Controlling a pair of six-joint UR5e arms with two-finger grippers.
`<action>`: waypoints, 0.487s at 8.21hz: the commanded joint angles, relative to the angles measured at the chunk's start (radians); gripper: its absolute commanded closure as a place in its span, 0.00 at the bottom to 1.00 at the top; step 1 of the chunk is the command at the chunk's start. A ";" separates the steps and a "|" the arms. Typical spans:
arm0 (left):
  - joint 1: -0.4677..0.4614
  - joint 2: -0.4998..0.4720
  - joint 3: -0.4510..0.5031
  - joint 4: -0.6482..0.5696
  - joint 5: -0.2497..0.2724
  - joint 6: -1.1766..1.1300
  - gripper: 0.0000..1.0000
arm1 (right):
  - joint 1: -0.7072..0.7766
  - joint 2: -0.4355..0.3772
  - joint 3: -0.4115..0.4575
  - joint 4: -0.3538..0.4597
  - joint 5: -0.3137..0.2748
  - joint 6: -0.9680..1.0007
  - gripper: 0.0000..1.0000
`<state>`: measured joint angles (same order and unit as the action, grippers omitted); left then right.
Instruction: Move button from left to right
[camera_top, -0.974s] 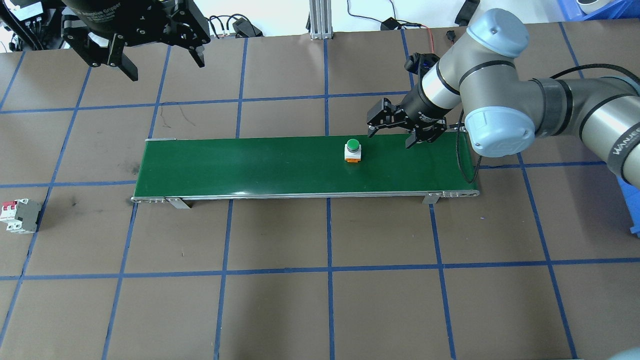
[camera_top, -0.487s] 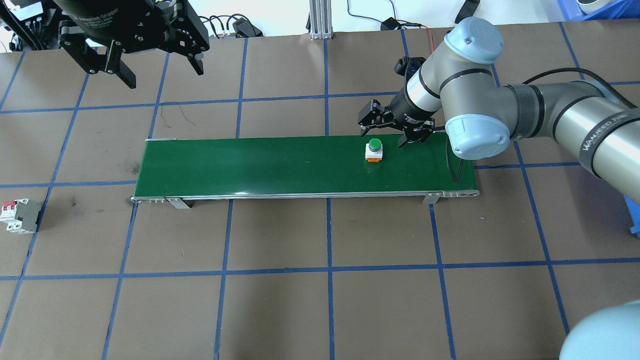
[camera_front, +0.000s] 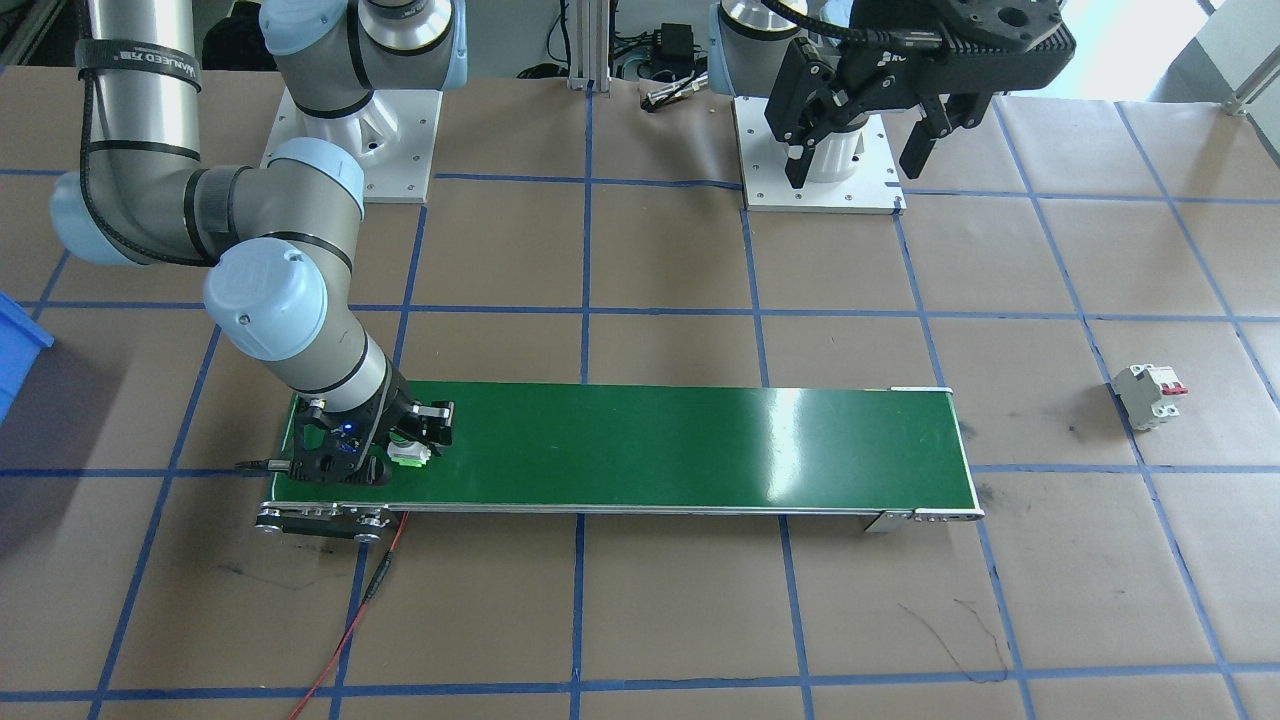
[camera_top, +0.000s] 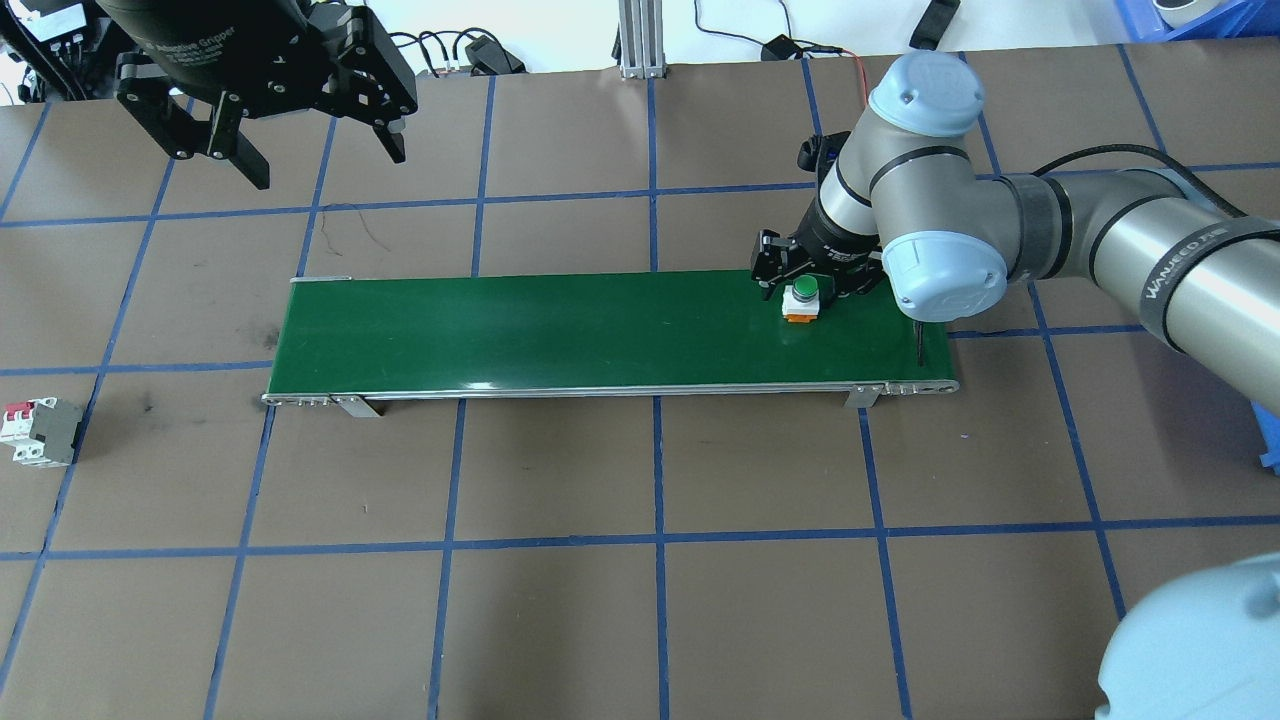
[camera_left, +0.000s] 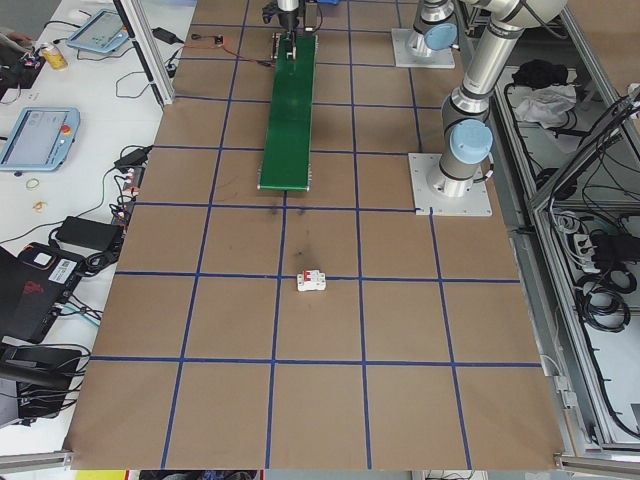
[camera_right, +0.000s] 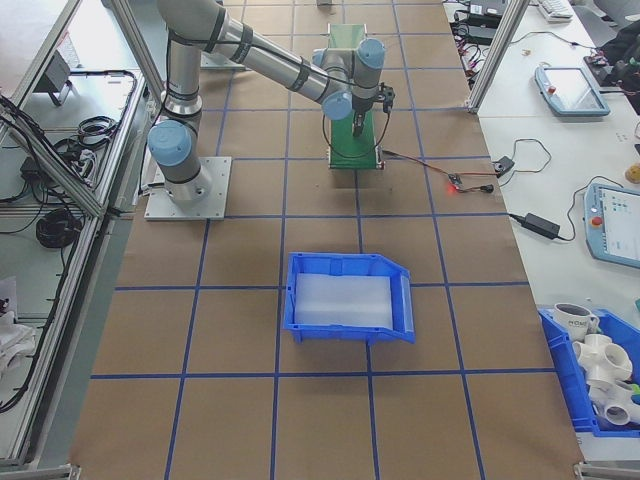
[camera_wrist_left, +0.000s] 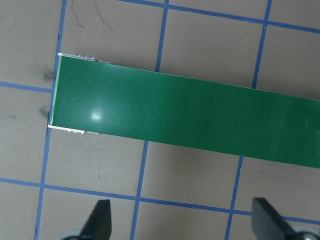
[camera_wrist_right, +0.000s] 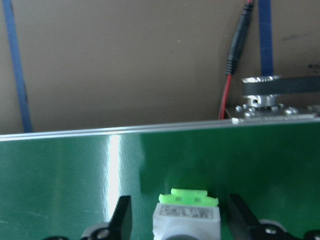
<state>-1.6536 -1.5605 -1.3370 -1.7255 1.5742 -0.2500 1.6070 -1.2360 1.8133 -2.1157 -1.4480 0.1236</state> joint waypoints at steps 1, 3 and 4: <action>0.001 -0.001 -0.001 0.000 0.000 0.000 0.00 | -0.041 -0.042 -0.026 0.144 -0.064 -0.068 1.00; 0.003 -0.001 0.001 0.001 -0.003 0.000 0.00 | -0.219 -0.088 -0.163 0.304 -0.106 -0.301 1.00; 0.003 -0.003 0.001 0.003 -0.005 0.000 0.00 | -0.324 -0.106 -0.198 0.366 -0.115 -0.529 1.00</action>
<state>-1.6511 -1.5619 -1.3371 -1.7249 1.5719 -0.2500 1.4587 -1.3047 1.7052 -1.8881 -1.5448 -0.0865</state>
